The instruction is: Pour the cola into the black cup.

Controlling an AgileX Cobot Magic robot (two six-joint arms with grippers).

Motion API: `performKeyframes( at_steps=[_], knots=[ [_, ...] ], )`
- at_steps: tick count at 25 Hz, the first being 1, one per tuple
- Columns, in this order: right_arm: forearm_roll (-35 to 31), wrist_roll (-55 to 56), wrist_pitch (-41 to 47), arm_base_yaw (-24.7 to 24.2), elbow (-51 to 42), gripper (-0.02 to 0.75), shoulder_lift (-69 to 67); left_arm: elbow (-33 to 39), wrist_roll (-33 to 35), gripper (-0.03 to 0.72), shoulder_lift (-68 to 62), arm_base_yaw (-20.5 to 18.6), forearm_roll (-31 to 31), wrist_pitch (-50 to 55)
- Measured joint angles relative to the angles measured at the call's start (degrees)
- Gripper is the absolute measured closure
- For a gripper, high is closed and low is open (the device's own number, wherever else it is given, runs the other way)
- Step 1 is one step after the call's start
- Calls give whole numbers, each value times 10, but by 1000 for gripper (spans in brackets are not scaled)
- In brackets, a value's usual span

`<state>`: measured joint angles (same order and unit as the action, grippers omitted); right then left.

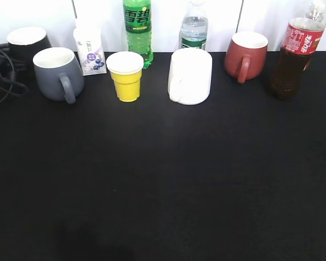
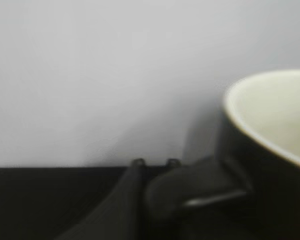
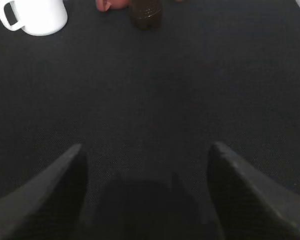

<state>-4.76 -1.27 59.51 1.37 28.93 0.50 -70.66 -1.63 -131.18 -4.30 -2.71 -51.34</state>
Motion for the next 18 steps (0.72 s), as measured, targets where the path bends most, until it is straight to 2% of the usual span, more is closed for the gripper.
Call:
performKeyframes(
  at_steps=[7,11,13,16,18],
  knots=[
    [0,0,0,0,0,173,0,1,2,625,9,0,2,-4],
    [0,0,0,0,0,173,0,21,5,627,89,-1,1,4],
    [0,0,0,0,0,173,0,74,-1,627,161,-1,1,9],
    [0,0,-13,0,5,173,0,217,-13,628,294,5,-9,13],
    [0,0,-132,0,7,173,0,309,-15,629,391,31,-12,15]
  ],
)
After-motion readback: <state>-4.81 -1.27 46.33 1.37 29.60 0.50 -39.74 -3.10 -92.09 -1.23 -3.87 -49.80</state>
